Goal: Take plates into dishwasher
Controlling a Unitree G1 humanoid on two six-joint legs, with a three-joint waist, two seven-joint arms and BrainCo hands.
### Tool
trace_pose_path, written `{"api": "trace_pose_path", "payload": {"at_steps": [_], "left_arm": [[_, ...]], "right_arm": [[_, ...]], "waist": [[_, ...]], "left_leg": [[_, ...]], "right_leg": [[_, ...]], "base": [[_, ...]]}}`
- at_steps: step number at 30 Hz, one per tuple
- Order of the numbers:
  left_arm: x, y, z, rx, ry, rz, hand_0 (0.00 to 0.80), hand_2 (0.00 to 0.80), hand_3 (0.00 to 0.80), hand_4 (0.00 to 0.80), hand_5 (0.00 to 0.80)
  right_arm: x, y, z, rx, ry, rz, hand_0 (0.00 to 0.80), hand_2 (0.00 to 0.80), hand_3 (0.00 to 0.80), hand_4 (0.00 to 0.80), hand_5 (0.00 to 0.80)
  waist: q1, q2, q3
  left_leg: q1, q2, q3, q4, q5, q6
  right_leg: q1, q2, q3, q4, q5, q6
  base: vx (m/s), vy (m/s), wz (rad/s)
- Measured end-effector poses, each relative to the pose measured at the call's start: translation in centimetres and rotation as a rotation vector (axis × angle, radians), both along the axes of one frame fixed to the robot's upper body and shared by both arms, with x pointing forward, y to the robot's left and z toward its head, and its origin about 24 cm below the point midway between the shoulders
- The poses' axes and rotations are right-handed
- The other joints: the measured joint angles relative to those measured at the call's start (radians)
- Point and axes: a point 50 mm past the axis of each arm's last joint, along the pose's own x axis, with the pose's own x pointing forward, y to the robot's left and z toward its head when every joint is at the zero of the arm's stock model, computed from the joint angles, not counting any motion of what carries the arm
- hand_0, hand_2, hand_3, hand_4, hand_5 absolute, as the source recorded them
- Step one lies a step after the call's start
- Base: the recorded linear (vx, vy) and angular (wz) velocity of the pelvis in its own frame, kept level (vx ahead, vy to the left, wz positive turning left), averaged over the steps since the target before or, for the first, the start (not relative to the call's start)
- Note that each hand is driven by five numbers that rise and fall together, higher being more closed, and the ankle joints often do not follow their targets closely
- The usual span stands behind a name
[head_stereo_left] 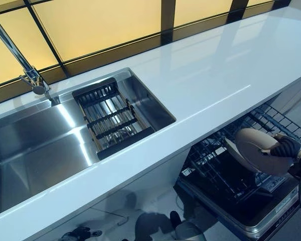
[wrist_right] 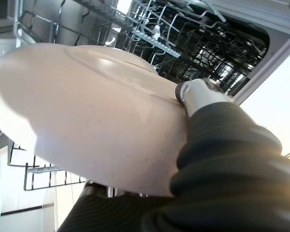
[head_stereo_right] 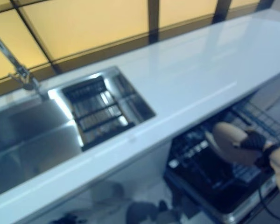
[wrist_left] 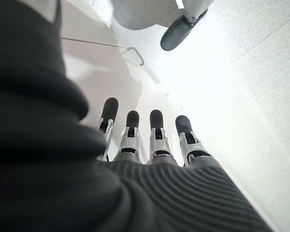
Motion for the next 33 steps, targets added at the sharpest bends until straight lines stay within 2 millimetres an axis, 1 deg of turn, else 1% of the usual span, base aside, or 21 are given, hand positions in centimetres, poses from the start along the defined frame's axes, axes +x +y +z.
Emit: {"api": "trace_pose_path", "payload": {"at_steps": [9,12,14,18,21,24,25,26,28,30,32,33], "left_arm": [[0.1,-0.2,0.0,-0.003,-0.005,-0.003,0.000,0.000,0.000,0.000,0.000],[0.2,-0.2,0.0,-0.004,-0.007,-0.004,0.000,0.000,0.000,0.000,0.000],[0.3,-0.3,0.0,-0.004,-0.007,-0.005,0.000,0.000,0.000,0.000,0.000],[1.0,-0.5,0.2,-0.005,-0.027,-0.013,0.000,0.000,0.000,0.000,0.000],[1.6,-0.9,0.2,-0.004,-0.034,-0.032,0.000,0.000,0.000,0.000,0.000],[2.1,-1.1,0.3,-0.003,-0.051,-0.036,0.000,0.000,0.000,0.000,0.000],[2.3,-1.2,0.4,-0.004,-0.055,-0.037,0.000,0.000,0.000,0.000,0.000],[2.6,-1.3,0.4,-0.002,-0.065,-0.038,0.000,0.000,0.000,0.000,0.000],[2.9,-1.4,0.5,-0.002,-0.072,-0.038,0.000,0.000,0.000,0.000,0.000],[3.0,-1.5,0.5,-0.003,-0.077,-0.040,0.000,0.000,0.000,0.000,0.000],[3.1,-1.5,0.5,-0.001,-0.080,-0.040,0.000,0.000,0.000,0.000,0.000],[3.1,-1.5,0.5,-0.001,-0.079,-0.040,0.000,0.000,0.000,0.000,0.000]], "right_arm": [[-0.1,-0.3,0.2,-0.108,-0.044,-0.032,0.800,0.800,0.800,0.800,0.800],[0.0,-0.1,-0.2,-0.137,-0.042,-0.030,0.800,0.800,0.800,0.800,0.800],[0.2,0.0,-0.9,-0.150,-0.033,-0.025,0.800,0.800,0.800,0.800,0.800],[0.6,-1.0,-3.1,-0.196,-0.004,-0.099,0.800,0.800,0.800,0.800,0.800],[1.2,-1.0,-4.6,-0.234,0.022,-0.116,0.800,0.800,0.800,0.800,0.800],[2.2,-0.4,-5.7,-0.261,0.040,-0.106,0.800,0.800,0.800,0.800,0.800],[2.4,-0.3,-5.9,-0.265,0.045,-0.105,0.800,0.800,0.800,0.800,0.800],[2.8,-0.2,-6.0,-0.280,0.045,-0.108,0.800,0.800,0.800,0.800,0.800],[3.2,-0.1,-6.2,-0.299,0.051,-0.108,0.800,0.800,0.800,0.800,0.800],[3.3,-0.2,-6.5,-0.325,0.065,-0.117,0.800,0.800,0.800,0.800,0.800],[3.3,-0.3,-6.8,-0.357,0.082,-0.120,0.800,0.800,0.800,0.800,0.800],[3.4,-0.3,-7.0,-0.364,0.088,-0.127,0.800,0.800,0.800,0.800,0.800]], "waist": [[0.002,0.001,0.001],[0.004,0.000,0.001],[0.015,0.002,0.002],[0.030,0.000,0.004],[0.052,0.003,0.005],[0.058,0.006,0.007],[0.058,0.007,0.008],[0.078,0.012,0.009],[0.084,0.014,0.010],[0.106,0.016,0.010],[0.112,0.016,0.010],[0.114,0.016,0.010]], "left_leg": [[0.000,0.000,-0.001,0.000,0.000,0.000],[0.000,0.000,-0.001,0.000,0.000,0.000],[0.000,0.000,-0.002,0.000,0.001,0.001],[0.000,0.000,-0.005,0.000,0.002,0.002],[0.002,0.000,-0.007,0.000,0.003,0.003],[0.001,-0.001,-0.029,0.000,0.006,0.006],[0.000,-0.001,-0.033,0.000,0.006,0.006],[0.000,-0.001,-0.035,0.000,0.006,0.007],[-0.001,0.000,-0.039,0.000,0.007,0.008],[0.000,0.000,-0.047,0.000,0.007,0.008],[-0.002,0.000,-0.062,0.000,0.009,0.008],[-0.002,0.000,-0.062,0.000,0.009,0.008]], "right_leg": [[0.000,-0.001,-0.001,0.000,0.000,0.000],[0.001,-0.001,-0.001,0.000,0.000,0.000],[0.002,-0.001,-0.002,0.000,0.000,0.000],[0.003,-0.002,-0.004,0.000,0.001,0.001],[0.007,-0.003,-0.007,0.000,0.001,0.001],[0.019,-0.006,-0.028,-0.001,0.000,0.000],[0.020,-0.006,-0.031,-0.001,0.000,0.000],[0.020,-0.006,-0.033,-0.001,0.000,0.000],[0.023,-0.006,-0.038,-0.001,0.000,0.000],[0.029,-0.007,-0.046,-0.001,-0.002,-0.002],[0.035,-0.008,-0.061,-0.001,-0.005,-0.002],[0.035,-0.008,-0.061,-0.001,-0.005,-0.002]], "base": [[0.000,0.000,0.00],[0.000,0.000,0.00],[0.000,0.000,0.00],[0.005,-0.006,0.01],[-0.001,-0.005,0.02],[-0.004,-0.014,0.17],[-0.007,-0.003,0.14],[-0.005,-0.001,0.06],[0.007,-0.003,0.08],[0.009,-0.009,0.13],[-0.004,-0.010,0.16],[-0.008,-0.009,0.08]]}}
